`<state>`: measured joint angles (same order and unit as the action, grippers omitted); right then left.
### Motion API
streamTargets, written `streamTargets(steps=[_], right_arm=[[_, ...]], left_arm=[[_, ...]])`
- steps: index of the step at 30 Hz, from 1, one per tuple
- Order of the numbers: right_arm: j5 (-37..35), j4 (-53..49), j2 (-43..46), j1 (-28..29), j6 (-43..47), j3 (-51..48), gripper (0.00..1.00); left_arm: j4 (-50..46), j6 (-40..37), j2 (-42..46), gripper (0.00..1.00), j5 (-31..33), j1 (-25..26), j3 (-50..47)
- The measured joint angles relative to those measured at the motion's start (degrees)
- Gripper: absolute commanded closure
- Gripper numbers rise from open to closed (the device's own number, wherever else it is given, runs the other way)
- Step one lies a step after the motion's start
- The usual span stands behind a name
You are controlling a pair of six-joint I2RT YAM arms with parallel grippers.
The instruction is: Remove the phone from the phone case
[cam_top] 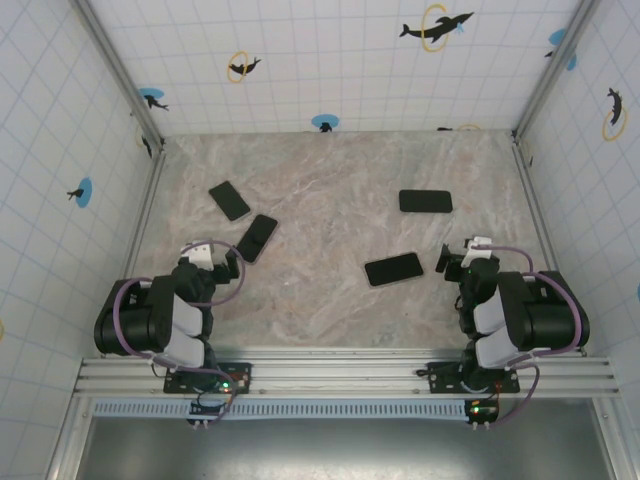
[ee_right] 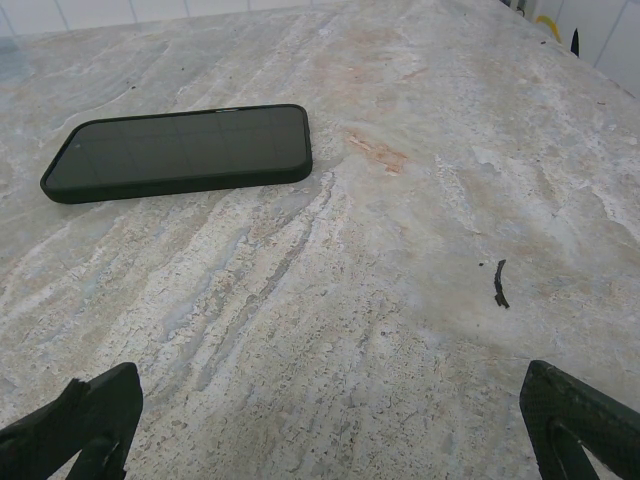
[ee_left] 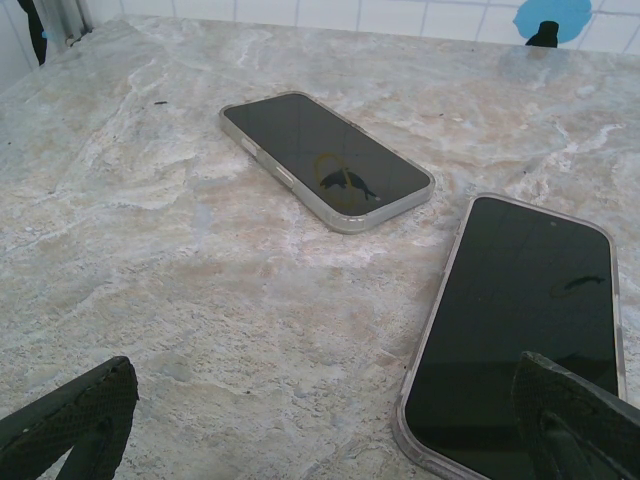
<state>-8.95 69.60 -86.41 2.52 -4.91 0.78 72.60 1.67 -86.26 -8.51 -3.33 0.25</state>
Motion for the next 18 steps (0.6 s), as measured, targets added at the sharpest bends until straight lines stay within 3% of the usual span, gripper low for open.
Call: streamTargets(steps=[8, 14, 18], right_arm=[[0.22, 0.04, 0.02, -0.09, -0.02, 0.00, 0.01], [2.21, -5.70, 6.73, -0.28, 0.44, 0.15, 0.01], [4.26, -11.50, 13.46, -0.39, 0.44, 0.94, 0.01]], left_arm=[[-1.22, 0.00, 0.96, 0.02, 0.63, 0.00, 0.04], [-11.17, 0.13, 10.14, 0.02, 0.74, 0.02, 2.60], [-22.99, 2.89, 16.63, 0.02, 1.95, 0.02, 8.20]])
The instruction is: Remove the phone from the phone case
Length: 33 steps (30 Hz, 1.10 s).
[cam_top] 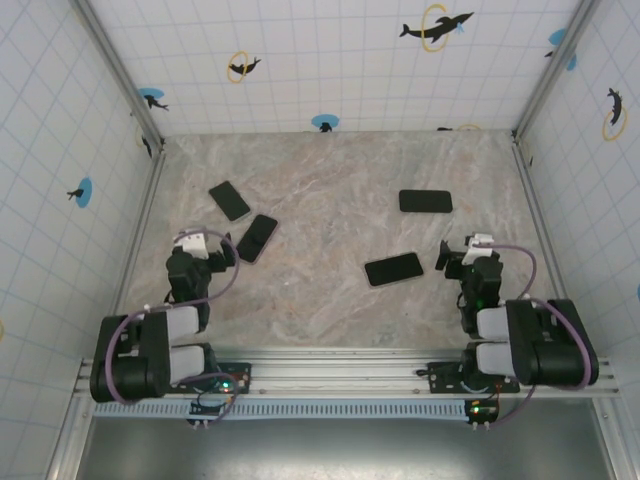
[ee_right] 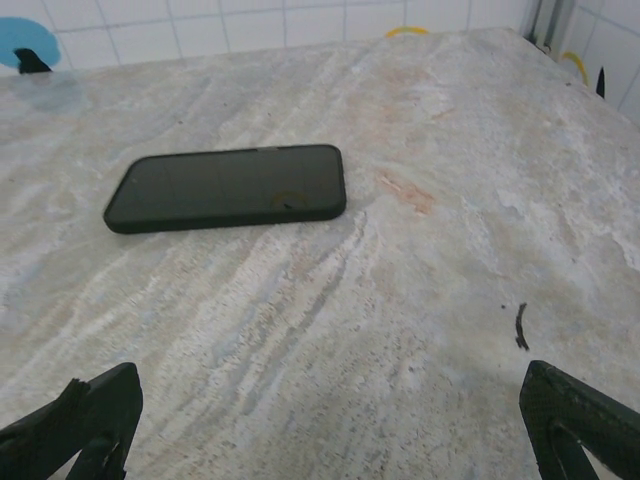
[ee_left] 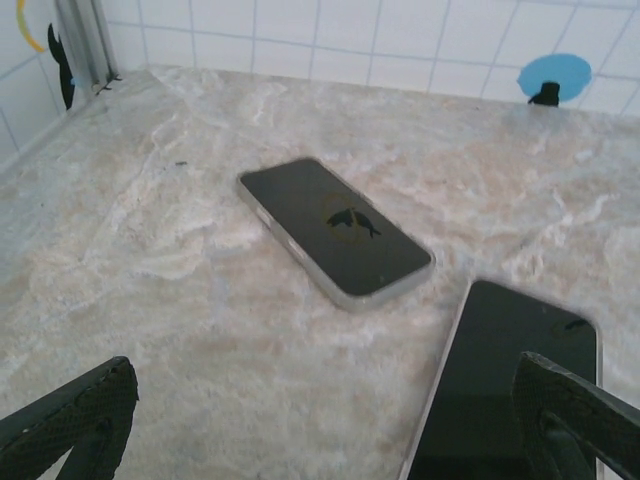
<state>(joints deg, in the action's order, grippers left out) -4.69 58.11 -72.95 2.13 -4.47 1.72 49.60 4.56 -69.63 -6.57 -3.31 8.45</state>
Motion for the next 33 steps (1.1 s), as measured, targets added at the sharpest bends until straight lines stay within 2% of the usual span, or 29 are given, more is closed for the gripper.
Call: streamTargets(steps=[3, 7, 13, 17, 23, 33], right_arm=[[2.38, -6.21, 4.98, 0.00, -0.31, 2.19, 0.01], [6.51, -15.96, 9.66, 0.31, -0.92, 7.58, 0.01], [13.25, -28.85, 12.68, 2.40, -1.29, 15.80, 0.01], [16.76, -39.32, 11.19, 5.11, -1.09, 23.67, 0.01], [18.99, -49.83, 6.36, 10.43, -1.11, 33.07, 0.01], [19.74, -55.63, -2.36, 16.85, -2.69, 38.56, 0.01]], left_arm=[[-9.46, 3.21, 2.38, 0.02, 1.03, 0.00, 7.15], [-17.03, 8.00, 3.30, 0.02, 1.27, 0.15, 13.14], [-30.23, 14.10, -2.01, 0.02, 3.17, 1.42, 23.80], [-37.24, 17.40, -7.72, 0.02, 5.25, 2.34, 33.05], [-43.80, 19.61, -15.85, 0.02, 6.54, 3.15, 41.79], [-53.20, 23.21, -31.95, 0.02, 10.80, 6.01, 56.04]])
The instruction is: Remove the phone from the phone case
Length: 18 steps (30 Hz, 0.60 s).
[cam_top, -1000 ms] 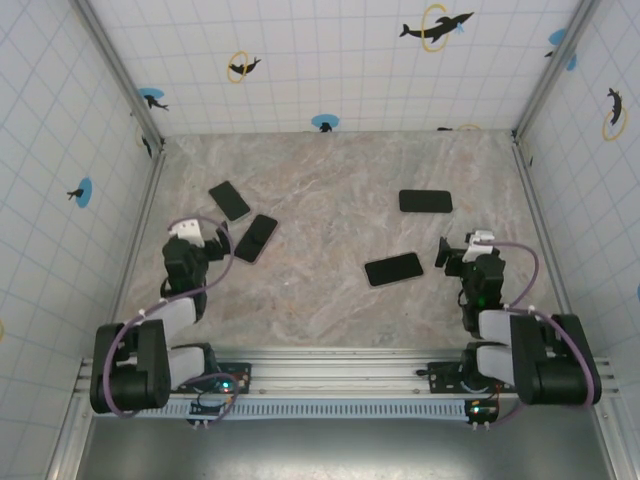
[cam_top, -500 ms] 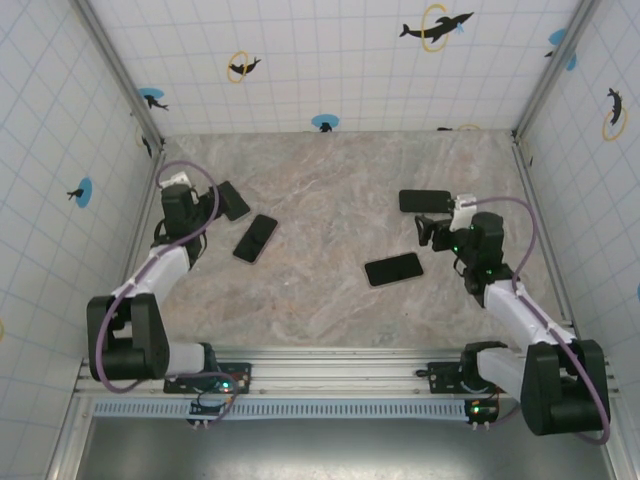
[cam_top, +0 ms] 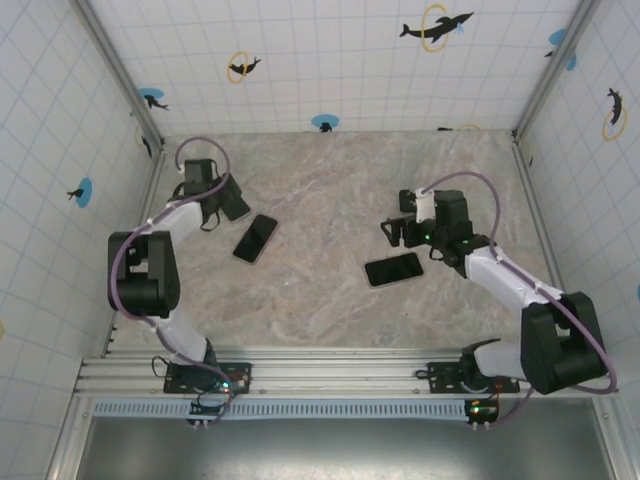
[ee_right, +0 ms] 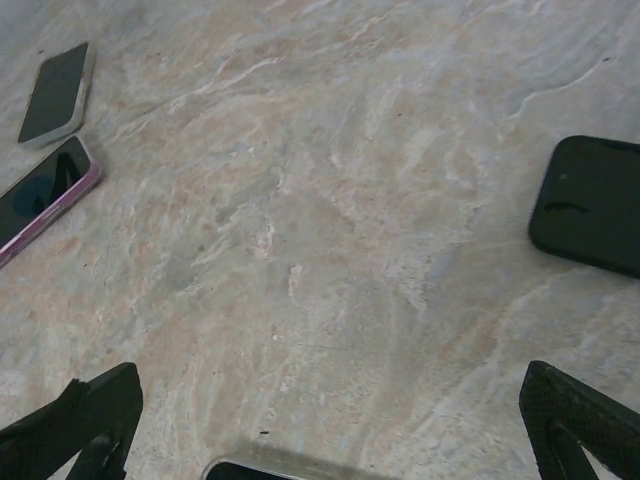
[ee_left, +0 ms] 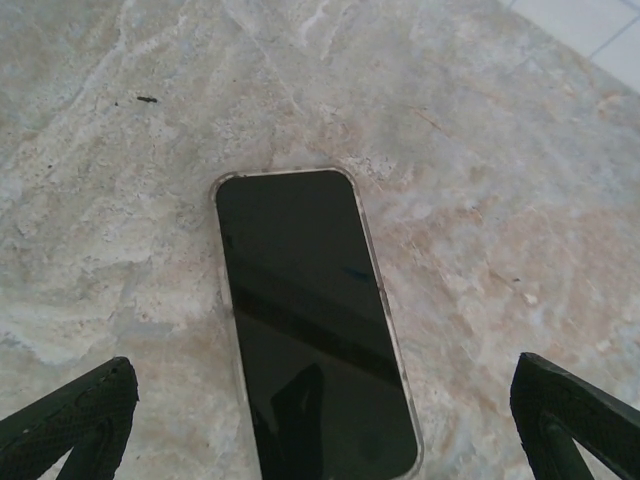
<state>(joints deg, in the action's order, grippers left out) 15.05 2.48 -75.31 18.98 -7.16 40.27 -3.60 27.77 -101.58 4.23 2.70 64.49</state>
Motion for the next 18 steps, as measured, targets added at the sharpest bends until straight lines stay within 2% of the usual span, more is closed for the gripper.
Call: streamTargets(steps=[9, 18], right_arm=[[0.24, -0.83, -5.20, 1.31, -0.79, 3.19, 0.01], [0.33, -1.07, -8.74, 1.33, -0.79, 4.35, 0.01]], left_arm=[[-9.14, 2.54, -9.66, 0.02, 7.02, 2.08, 10.60], [-14.34, 4.28, -16.00, 0.02, 8.74, 2.21, 16.37]])
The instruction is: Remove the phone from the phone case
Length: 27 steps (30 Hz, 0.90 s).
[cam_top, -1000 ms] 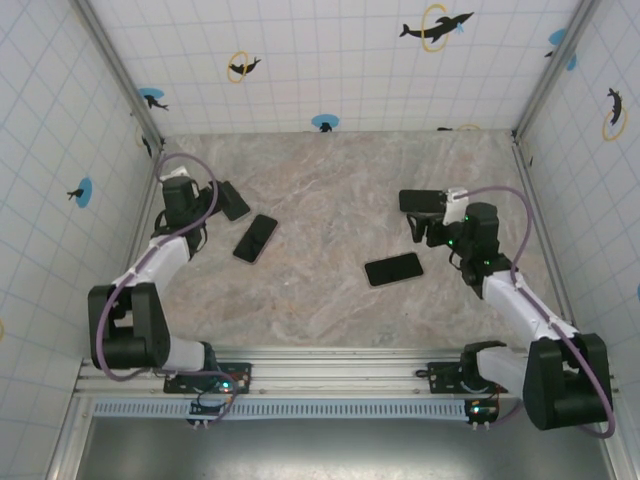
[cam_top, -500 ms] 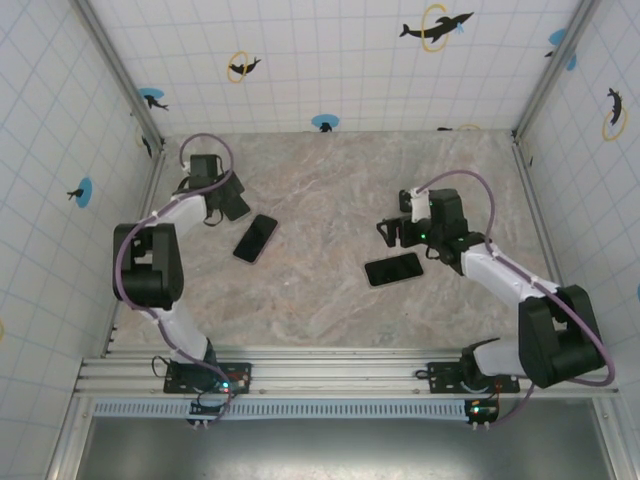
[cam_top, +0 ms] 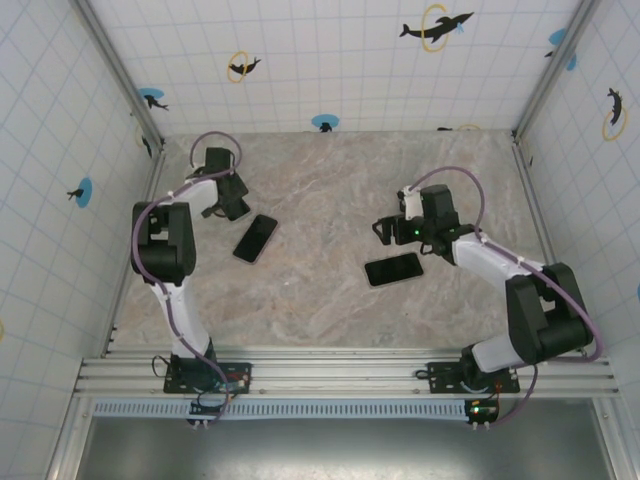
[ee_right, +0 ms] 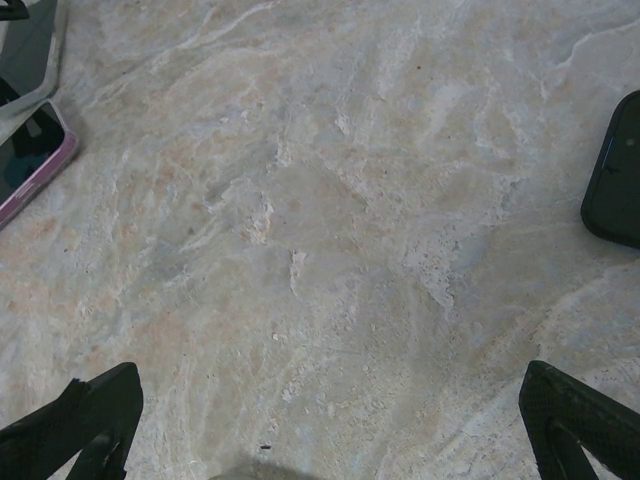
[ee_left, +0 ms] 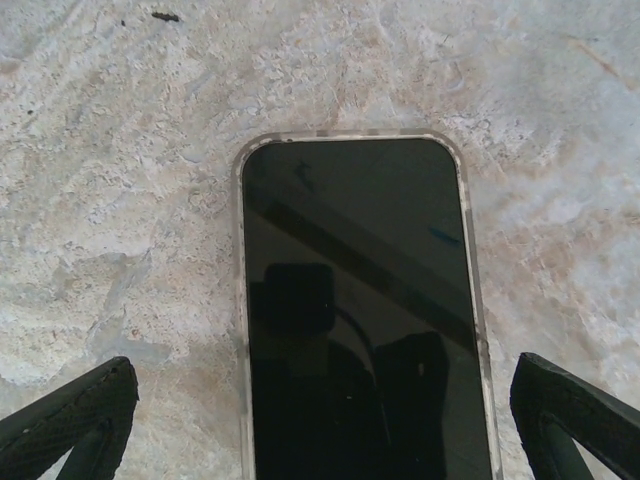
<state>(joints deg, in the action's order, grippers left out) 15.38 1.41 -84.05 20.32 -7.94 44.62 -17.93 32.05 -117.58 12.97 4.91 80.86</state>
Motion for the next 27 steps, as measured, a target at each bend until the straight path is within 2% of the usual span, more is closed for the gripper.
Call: streamTargets(steps=[11, 24, 27], right_arm=[[1.14, 0.02, -2.58, -0.02, 0.02, 0.02, 0.01], [3.85, -0.13, -3.93, -1.33, -0.37, 2.43, 0.01], [5.53, 0.09, -3.98, -1.64, -1.03, 3.04, 0.01]], left_arm=[[-3.69, 0.44, -7.17, 0.02, 1.27, 1.22, 8.96], [-8.26, 1.57, -10.16, 0.03, 5.22, 2.19, 12.15], [-8.83, 2.10, -10.51, 0.06, 5.31, 2.21, 12.79]])
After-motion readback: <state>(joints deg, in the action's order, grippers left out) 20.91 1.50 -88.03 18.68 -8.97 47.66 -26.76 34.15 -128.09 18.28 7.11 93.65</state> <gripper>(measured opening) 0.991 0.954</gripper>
